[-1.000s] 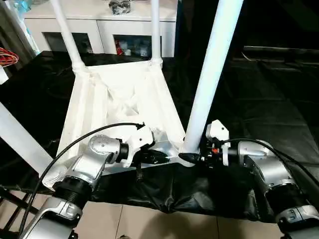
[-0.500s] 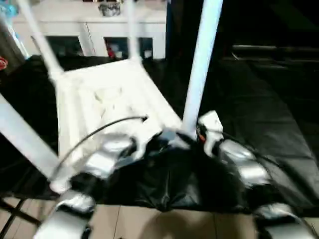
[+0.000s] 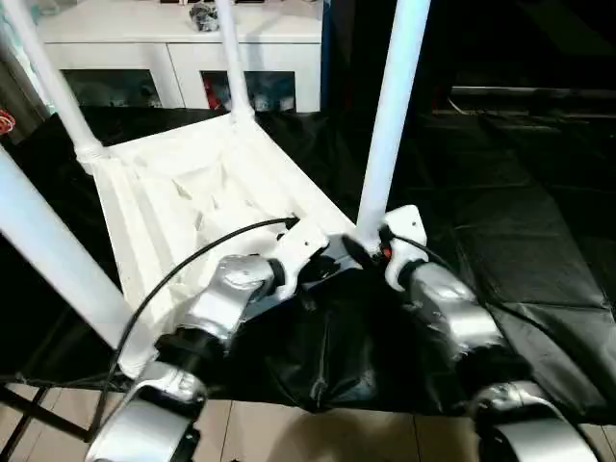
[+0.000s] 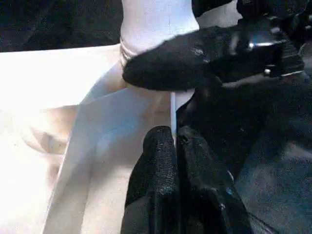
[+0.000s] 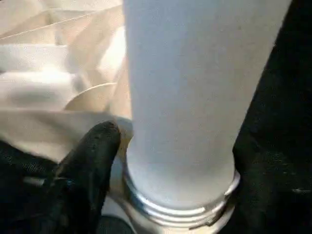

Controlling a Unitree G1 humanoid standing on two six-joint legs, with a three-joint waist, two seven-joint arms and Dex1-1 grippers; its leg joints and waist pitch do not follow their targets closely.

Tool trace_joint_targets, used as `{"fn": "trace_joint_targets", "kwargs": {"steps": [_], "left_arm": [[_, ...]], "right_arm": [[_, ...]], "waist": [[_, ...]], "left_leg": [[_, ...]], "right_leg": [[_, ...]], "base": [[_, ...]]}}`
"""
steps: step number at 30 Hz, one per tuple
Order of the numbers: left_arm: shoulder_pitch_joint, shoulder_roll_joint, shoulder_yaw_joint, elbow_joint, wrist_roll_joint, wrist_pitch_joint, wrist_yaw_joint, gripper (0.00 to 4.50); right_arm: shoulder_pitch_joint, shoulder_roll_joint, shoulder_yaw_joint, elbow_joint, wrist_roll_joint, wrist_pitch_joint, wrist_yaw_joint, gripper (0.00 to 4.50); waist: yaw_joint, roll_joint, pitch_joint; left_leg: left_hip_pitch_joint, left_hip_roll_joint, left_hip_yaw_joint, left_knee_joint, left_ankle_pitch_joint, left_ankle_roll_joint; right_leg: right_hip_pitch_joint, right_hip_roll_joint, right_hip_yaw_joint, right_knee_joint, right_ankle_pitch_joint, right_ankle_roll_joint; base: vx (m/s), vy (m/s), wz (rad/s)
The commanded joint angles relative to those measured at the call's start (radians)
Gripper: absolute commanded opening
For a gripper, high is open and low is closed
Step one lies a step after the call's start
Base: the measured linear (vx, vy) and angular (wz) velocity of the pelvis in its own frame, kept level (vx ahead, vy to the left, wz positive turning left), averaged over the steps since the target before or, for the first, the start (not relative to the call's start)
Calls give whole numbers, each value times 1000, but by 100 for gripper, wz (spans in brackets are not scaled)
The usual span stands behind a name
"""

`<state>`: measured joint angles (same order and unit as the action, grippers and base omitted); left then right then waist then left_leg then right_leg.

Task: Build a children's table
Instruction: Rotate leg to tighten

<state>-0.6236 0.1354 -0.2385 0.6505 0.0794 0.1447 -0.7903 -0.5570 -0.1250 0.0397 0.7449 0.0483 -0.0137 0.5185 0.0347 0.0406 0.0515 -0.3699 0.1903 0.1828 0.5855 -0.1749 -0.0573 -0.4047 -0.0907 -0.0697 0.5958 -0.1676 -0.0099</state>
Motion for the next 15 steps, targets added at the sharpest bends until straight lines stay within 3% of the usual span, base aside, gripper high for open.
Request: {"fn": "trace_joint_targets", "kwargs": {"steps": [1, 5, 8, 15], "left_arm": [[10, -14, -22, -65, -52, -60, -72, 0], [32, 24, -27, -95, -67, -64, -144, 0], [48, 72, -28, -116, -85, -83, -231, 0], [75, 139, -31, -164, -113, -80, -348, 0]], "right_arm": [[11, 0, 73, -24, 0, 8, 93, 381], [20, -54, 69, -61, 27, 32, 213, 381], [39, -141, 93, -111, 35, 23, 384, 381], [66, -231, 134, -173, 52, 30, 557, 381]], "waist": [[5, -17, -68], [11, -15, -68], [22, -16, -69], [31, -17, -68]], "left_leg": [[3, 29, -9, -61, -222, 82], [5, 33, -8, -61, -224, 90], [5, 35, -8, -61, -219, 92], [4, 39, -7, -61, -211, 93]], "right_leg": [[55, -51, 37, -73, -240, -229], [53, -52, 39, -72, -238, -234], [55, -50, 38, -69, -223, -234], [54, -51, 38, -64, -215, -240]], "base": [[0, 0, 0], [0, 0, 0], [0, 0, 0], [0, 0, 0]]}}
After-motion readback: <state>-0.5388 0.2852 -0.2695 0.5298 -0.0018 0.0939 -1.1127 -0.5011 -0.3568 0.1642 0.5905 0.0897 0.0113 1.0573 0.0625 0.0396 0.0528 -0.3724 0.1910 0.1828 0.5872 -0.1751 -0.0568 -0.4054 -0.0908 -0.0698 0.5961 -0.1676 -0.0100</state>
